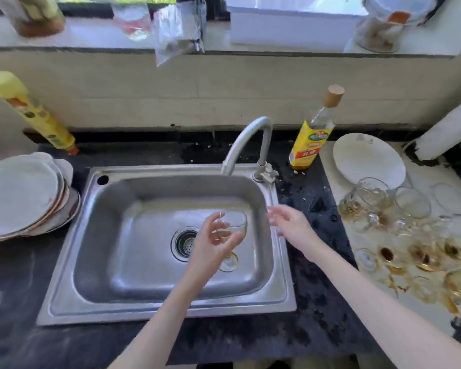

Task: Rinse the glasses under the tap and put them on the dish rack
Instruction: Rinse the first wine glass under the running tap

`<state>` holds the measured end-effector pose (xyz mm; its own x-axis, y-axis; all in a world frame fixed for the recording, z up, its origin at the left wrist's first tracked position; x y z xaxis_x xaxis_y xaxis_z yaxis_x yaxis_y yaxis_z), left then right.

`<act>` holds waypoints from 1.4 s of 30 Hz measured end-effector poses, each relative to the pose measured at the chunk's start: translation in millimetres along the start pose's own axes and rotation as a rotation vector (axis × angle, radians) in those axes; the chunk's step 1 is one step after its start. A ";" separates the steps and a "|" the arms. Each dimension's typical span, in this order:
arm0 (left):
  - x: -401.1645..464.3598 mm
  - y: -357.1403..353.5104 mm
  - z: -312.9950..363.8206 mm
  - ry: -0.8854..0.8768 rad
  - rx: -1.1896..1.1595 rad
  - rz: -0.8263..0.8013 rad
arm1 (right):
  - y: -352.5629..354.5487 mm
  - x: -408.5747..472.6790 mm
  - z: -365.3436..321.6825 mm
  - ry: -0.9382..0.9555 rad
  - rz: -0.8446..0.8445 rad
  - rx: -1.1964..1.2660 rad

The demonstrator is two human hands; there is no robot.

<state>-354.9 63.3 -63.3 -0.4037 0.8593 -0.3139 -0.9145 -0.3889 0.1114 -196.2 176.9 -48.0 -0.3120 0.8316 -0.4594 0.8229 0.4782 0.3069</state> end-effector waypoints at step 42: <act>60.8 10.0 -64.3 0.359 -0.405 0.110 | -47.6 75.6 33.0 0.510 0.398 -1.111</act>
<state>-386.9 90.3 -141.8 -0.3971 0.6667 -0.6308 -0.7557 -0.6275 -0.1876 -243.3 207.7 -124.8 -0.4859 0.8661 0.1174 0.1426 -0.0540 0.9883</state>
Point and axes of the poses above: each hand's wrist, its own x-axis towards the middle knuckle, its own y-axis out of the back of the hand, z = x × y, the point moved 6 cm from there along x, towards the middle knuckle, and after that the axes turned 4 degrees about x, right-handed, at the moved point
